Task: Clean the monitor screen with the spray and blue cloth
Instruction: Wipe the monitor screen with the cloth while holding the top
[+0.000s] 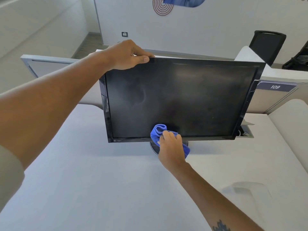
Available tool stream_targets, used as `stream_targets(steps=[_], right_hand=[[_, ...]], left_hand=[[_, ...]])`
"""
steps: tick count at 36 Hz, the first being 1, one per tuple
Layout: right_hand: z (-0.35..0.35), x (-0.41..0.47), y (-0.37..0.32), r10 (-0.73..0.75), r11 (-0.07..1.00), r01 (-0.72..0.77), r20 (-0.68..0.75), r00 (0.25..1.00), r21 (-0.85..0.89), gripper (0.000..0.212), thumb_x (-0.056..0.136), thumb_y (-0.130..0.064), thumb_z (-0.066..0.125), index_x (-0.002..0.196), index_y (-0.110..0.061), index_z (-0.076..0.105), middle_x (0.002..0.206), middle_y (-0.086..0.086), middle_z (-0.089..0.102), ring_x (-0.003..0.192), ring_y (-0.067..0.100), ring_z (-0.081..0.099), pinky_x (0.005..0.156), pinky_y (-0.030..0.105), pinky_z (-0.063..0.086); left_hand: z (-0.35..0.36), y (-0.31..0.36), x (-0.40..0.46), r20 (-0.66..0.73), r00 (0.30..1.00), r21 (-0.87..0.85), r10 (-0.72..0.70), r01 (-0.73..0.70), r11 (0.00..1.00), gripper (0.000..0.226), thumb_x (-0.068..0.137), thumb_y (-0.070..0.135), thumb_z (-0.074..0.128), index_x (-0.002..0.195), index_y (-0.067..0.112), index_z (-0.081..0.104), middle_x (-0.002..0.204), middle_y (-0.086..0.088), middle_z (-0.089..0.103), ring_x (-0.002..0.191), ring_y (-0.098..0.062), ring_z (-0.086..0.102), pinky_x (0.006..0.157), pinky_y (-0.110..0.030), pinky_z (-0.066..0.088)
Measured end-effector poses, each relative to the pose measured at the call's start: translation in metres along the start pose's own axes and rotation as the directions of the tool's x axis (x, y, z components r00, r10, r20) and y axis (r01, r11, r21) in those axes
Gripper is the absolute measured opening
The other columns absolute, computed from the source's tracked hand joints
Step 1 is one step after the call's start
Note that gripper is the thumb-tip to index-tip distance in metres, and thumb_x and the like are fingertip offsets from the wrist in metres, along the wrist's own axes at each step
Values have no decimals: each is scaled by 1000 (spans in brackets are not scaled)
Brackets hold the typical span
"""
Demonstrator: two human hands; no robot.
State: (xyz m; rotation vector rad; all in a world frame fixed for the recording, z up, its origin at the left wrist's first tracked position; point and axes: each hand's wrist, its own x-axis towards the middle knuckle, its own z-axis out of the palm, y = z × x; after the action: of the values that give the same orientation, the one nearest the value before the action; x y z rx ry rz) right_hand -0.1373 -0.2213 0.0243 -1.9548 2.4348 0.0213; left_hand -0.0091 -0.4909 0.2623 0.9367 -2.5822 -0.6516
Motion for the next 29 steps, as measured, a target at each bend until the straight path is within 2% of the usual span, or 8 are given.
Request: stream_targets(steps=[2, 7, 12, 17, 23, 26, 29], right_hand=[[2, 3, -17, -30, 999, 31, -12, 999, 41, 15, 95, -14, 65, 110, -16, 67, 109, 0, 54, 103, 23, 56, 88, 37, 37], [5, 12, -59, -86, 989, 91, -45, 995, 119, 19, 93, -9, 63, 111, -13, 65, 107, 2, 54, 99, 24, 55, 85, 38, 36], [8, 19, -90, -110, 979, 121, -71, 991, 165, 18, 89, -8, 68, 107, -10, 67, 100, 4, 56, 89, 24, 54, 79, 39, 41], [12, 25, -115, -150, 964, 168, -99, 984, 208, 20, 90, -7, 66, 109, -9, 66, 101, 4, 56, 89, 24, 54, 80, 39, 41], [12, 30, -141, -186, 950, 209, -116, 976, 232, 25, 89, -5, 65, 113, -7, 67, 105, 4, 57, 90, 25, 54, 79, 40, 38], [18, 31, -155, -135, 952, 161, -117, 984, 261, 22, 92, -9, 66, 114, -12, 67, 107, 1, 55, 90, 21, 50, 78, 37, 31], [24, 29, -163, -44, 934, 87, -132, 990, 347, 13, 98, -12, 65, 110, -13, 67, 108, 1, 56, 89, 22, 48, 78, 37, 26]], left_hand=[[1, -2, 0, -9, 1000, -2, 3, -3, 1000, 30, 107, 46, 61, 134, 47, 73, 87, 30, 63, 80, -3, 56, 93, -30, 39], [0, -2, -1, -30, 1000, 25, 7, -6, 1000, 30, 107, 46, 61, 136, 46, 72, 102, 17, 67, 97, -13, 55, 94, -32, 39], [0, -2, -5, -26, 1000, 9, -15, 16, 1000, 30, 107, 45, 62, 135, 48, 72, 105, 21, 69, 106, -10, 53, 99, -34, 42], [-1, 2, -7, -16, 1000, 37, -23, 23, 999, 30, 107, 47, 61, 135, 48, 72, 134, 14, 74, 127, -20, 59, 114, -44, 46], [-1, 5, -7, -19, 999, 59, -32, 33, 998, 31, 106, 47, 61, 135, 48, 72, 134, 15, 74, 132, -23, 59, 117, -46, 45], [-2, 6, -7, -10, 999, 69, -31, 32, 997, 31, 107, 46, 60, 136, 48, 71, 136, 13, 73, 135, -27, 57, 121, -50, 42], [-2, 5, -7, -12, 999, 75, -34, 35, 997, 32, 107, 46, 60, 137, 47, 71, 137, 13, 73, 135, -28, 57, 120, -48, 42]])
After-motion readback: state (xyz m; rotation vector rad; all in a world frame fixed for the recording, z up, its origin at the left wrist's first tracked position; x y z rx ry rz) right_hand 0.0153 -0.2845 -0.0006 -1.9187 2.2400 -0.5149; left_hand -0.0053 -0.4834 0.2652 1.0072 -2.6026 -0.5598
